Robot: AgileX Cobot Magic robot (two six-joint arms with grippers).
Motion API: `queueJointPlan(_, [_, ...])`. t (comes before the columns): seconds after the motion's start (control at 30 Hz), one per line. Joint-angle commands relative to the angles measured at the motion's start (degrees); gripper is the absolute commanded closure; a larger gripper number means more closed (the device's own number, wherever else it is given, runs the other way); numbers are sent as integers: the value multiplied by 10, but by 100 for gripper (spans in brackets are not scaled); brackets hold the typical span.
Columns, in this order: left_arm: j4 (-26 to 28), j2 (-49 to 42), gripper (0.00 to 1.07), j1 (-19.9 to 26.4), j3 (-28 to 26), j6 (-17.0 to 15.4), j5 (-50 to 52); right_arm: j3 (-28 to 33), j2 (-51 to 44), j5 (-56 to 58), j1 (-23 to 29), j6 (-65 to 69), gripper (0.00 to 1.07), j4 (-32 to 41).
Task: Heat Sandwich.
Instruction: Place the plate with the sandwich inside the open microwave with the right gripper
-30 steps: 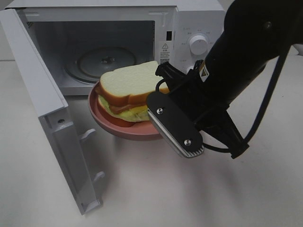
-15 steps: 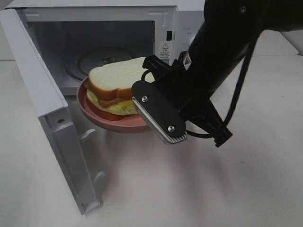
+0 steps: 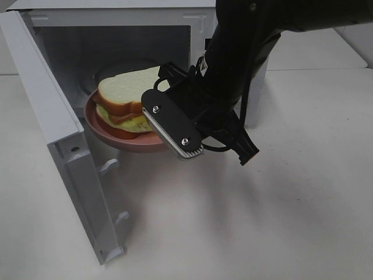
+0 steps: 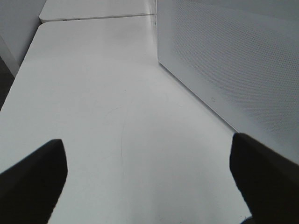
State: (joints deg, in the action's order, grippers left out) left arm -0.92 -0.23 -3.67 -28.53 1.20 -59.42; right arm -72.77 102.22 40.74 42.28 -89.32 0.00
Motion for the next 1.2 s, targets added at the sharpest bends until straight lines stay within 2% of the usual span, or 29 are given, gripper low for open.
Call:
queueJointPlan(0.03, [3, -15, 17, 1, 2, 1, 5, -25, 13, 4, -7, -6, 106, 6])
queueJointPlan(1.03, [3, -15, 17, 1, 2, 1, 5, -210, 149, 52, -17, 11, 104, 5])
queueJointPlan(1.2, [3, -15, 17, 1, 2, 1, 5, -256, 179, 67, -17, 29, 104, 5])
